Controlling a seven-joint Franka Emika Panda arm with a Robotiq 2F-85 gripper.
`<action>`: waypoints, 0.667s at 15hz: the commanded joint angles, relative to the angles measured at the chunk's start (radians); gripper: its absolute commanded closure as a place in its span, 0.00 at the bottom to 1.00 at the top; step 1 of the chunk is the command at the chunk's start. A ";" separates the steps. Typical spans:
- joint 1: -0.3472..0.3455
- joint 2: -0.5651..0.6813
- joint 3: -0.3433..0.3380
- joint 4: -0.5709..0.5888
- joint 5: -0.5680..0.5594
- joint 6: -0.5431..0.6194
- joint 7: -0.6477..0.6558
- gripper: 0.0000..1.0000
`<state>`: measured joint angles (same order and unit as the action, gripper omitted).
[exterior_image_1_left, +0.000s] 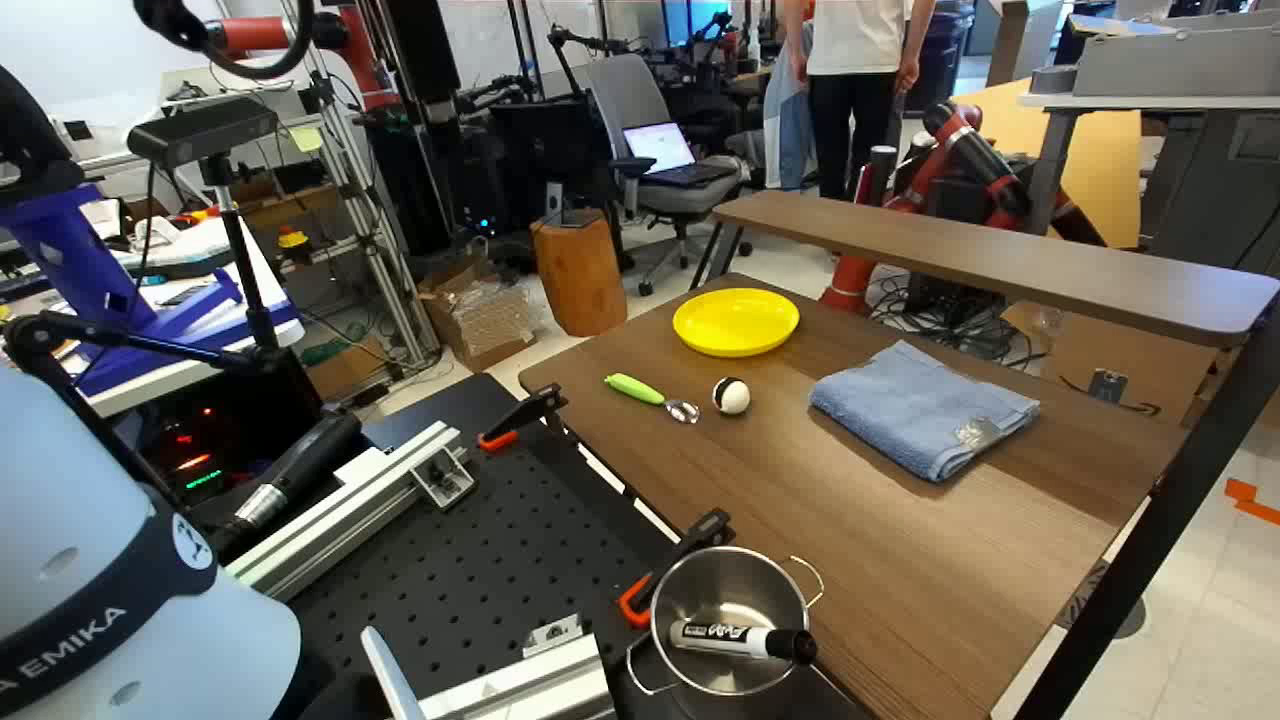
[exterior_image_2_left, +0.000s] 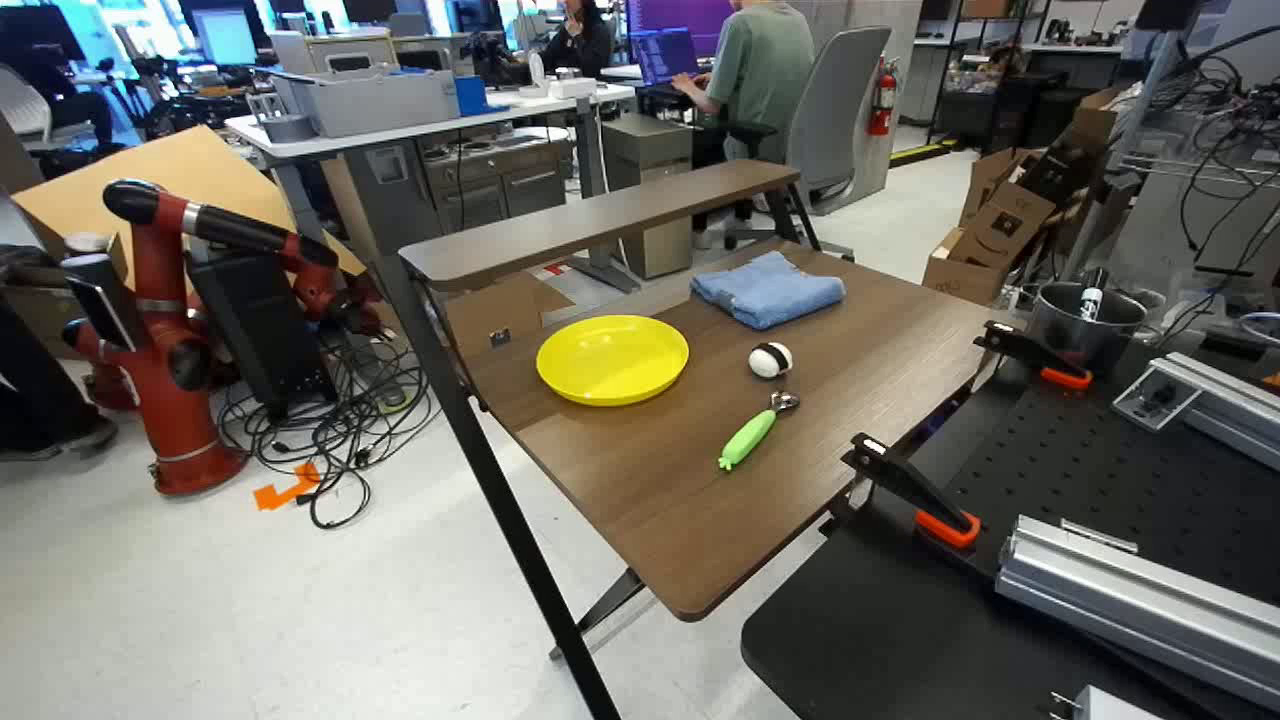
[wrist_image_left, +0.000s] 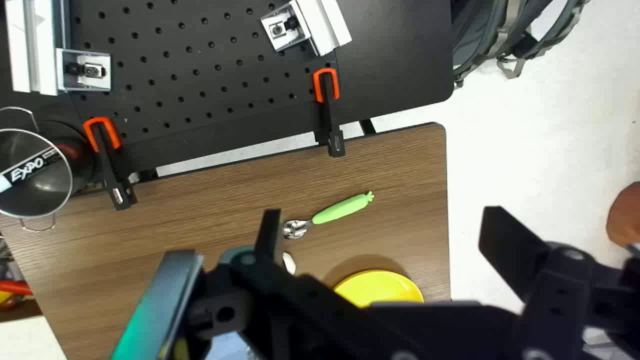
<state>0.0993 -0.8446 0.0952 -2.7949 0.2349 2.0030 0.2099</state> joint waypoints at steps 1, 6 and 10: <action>-0.008 0.000 0.006 0.002 0.005 -0.004 -0.005 0.00; -0.026 0.064 0.004 0.024 -0.004 0.039 -0.006 0.00; -0.053 0.153 -0.013 0.065 -0.010 0.091 -0.012 0.00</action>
<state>0.0694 -0.7762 0.0894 -2.7726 0.2329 2.0627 0.2050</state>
